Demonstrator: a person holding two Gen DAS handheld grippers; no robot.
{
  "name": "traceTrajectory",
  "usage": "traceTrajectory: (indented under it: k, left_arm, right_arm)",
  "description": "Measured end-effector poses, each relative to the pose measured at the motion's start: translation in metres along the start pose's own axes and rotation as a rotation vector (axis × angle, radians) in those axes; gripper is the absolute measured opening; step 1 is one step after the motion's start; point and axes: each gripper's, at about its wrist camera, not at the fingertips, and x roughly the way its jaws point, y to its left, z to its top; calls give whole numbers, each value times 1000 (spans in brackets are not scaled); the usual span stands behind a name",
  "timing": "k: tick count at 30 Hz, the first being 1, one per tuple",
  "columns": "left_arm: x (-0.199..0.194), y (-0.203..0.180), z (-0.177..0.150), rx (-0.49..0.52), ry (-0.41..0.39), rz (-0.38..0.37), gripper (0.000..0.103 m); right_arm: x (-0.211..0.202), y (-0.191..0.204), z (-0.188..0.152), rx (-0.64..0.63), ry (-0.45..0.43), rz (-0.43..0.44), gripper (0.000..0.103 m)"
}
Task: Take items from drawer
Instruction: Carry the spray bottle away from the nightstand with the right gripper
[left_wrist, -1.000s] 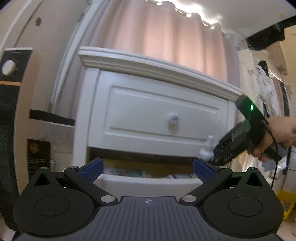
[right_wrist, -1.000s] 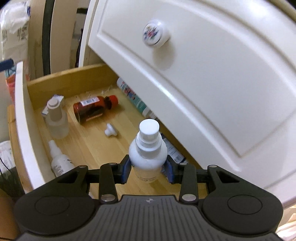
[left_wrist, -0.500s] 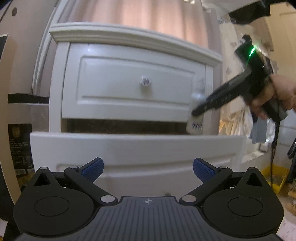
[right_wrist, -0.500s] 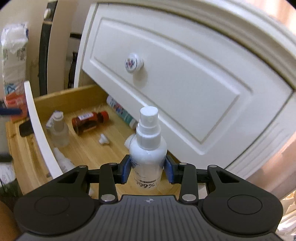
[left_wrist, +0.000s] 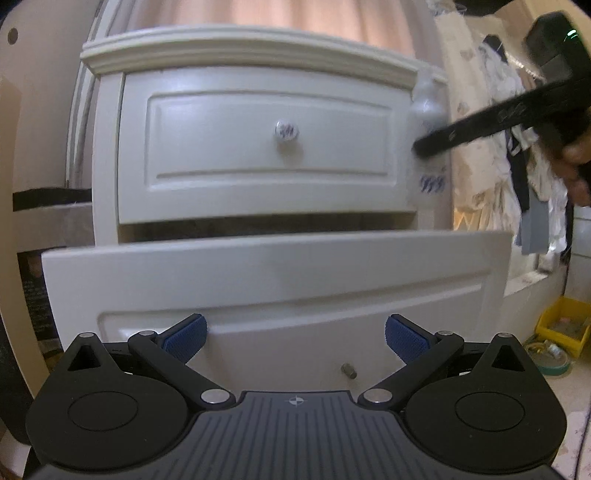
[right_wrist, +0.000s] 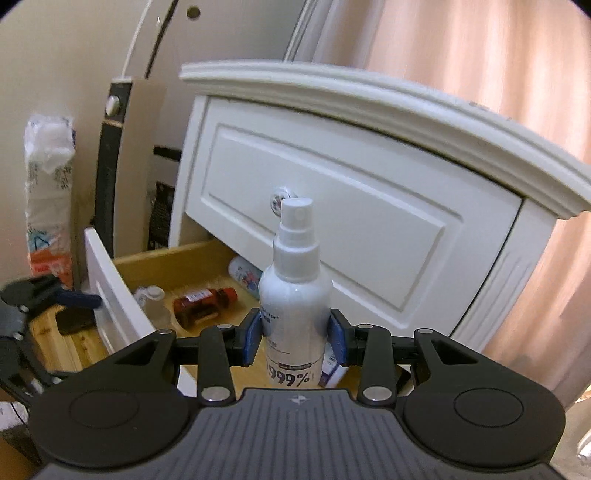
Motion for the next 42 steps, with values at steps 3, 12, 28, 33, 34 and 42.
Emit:
traceTrajectory:
  k: [3, 12, 28, 33, 34, 42]
  left_arm:
    - [2, -5, -2, 24, -16, 24, 103]
    - [9, -10, -2, 33, -24, 58, 103]
    - [44, -5, 8, -23, -21, 109, 103]
    - [61, -5, 9, -25, -26, 137, 103]
    - [65, -6, 9, -21, -28, 146, 103]
    - [93, -10, 7, -21, -67, 209, 103]
  right_arm:
    - [-9, 2, -7, 31, -33, 3, 38]
    - [-29, 8, -26, 62, -101, -2, 38]
    - [-50, 32, -44, 62, -119, 59, 38]
    - [-43, 36, -69, 105, -94, 67, 38]
    - [-41, 35, -76, 121, -88, 71, 38]
    - [-13, 10, -136, 235, -38, 73, 38]
